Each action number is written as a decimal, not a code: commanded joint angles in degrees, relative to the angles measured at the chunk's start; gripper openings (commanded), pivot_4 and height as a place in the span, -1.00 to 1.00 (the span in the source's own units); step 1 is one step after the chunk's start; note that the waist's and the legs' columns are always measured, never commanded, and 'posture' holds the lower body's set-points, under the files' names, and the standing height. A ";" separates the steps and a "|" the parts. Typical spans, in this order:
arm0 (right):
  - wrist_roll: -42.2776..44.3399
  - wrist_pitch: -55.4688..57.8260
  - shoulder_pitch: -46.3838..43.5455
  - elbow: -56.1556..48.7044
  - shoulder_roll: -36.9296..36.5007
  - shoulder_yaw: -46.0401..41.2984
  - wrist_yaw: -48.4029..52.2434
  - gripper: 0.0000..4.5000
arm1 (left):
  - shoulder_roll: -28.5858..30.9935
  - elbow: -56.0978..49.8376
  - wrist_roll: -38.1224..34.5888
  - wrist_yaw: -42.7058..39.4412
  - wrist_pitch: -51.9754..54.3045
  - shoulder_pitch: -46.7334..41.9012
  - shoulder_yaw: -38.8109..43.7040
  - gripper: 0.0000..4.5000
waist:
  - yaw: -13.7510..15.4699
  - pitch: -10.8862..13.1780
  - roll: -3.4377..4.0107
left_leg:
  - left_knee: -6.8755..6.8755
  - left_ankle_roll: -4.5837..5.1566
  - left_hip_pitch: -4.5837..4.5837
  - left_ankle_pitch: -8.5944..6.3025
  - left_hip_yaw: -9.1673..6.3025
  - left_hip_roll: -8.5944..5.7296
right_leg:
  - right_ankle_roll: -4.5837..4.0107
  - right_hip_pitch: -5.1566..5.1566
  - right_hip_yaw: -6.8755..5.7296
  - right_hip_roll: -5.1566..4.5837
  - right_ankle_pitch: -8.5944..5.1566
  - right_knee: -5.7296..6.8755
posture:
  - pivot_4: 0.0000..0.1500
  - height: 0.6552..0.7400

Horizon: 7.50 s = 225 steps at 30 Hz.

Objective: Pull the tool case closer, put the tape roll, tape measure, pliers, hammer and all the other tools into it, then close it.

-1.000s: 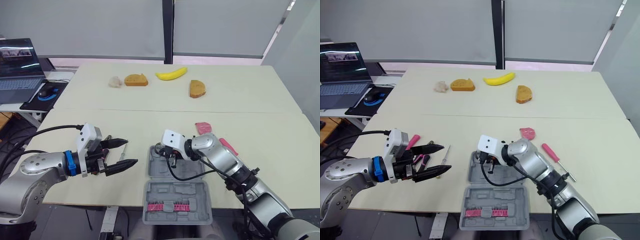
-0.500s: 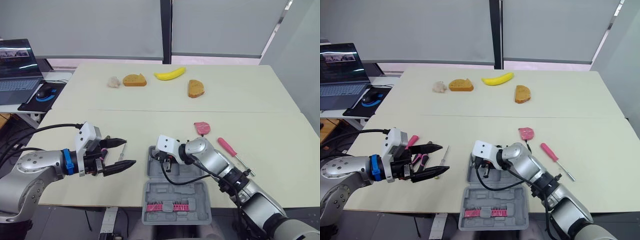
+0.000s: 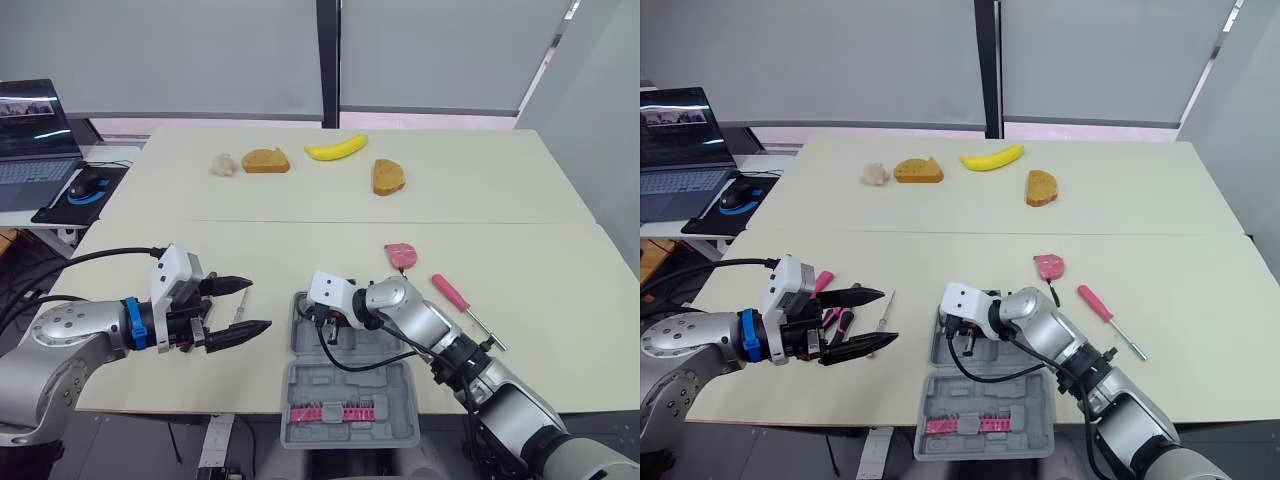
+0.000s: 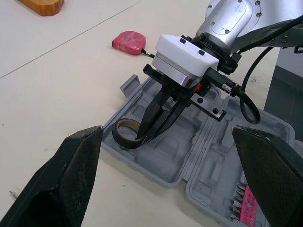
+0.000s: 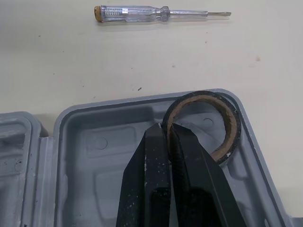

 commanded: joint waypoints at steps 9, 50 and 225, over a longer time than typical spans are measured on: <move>-0.82 -2.12 -1.13 1.77 0.93 -1.48 -1.22 -0.98 | 0.40 -0.31 0.30 -0.40 -1.37 -0.76 0.18 1.00 | 0.01 0.00 0.00 | 0.00 -0.03 0.00 0.00 0.08 0.01 | -0.01 -0.03 0.09 0.01 0.01 0.00 | 1.00 1.00; 0.63 -21.66 4.05 16.87 6.59 -8.00 -10.29 -0.59 | 1.02 1.66 1.75 -2.06 -2.43 -2.12 -0.81 1.00 | -0.03 0.00 0.00 | -0.09 -0.11 0.09 0.01 0.49 0.20 | -0.09 -0.18 0.52 0.24 0.07 0.03 | 1.00 1.00; 14.11 3.86 35.32 -24.00 -22.05 -31.37 -13.29 -1.00 | -11.60 -1.83 11.59 -0.65 -13.68 -12.76 -20.51 1.00 | 0.35 -0.04 0.04 | 0.14 -0.19 0.13 -0.32 1.24 1.14 | -0.44 0.08 0.90 0.96 0.16 0.12 | 1.00 1.00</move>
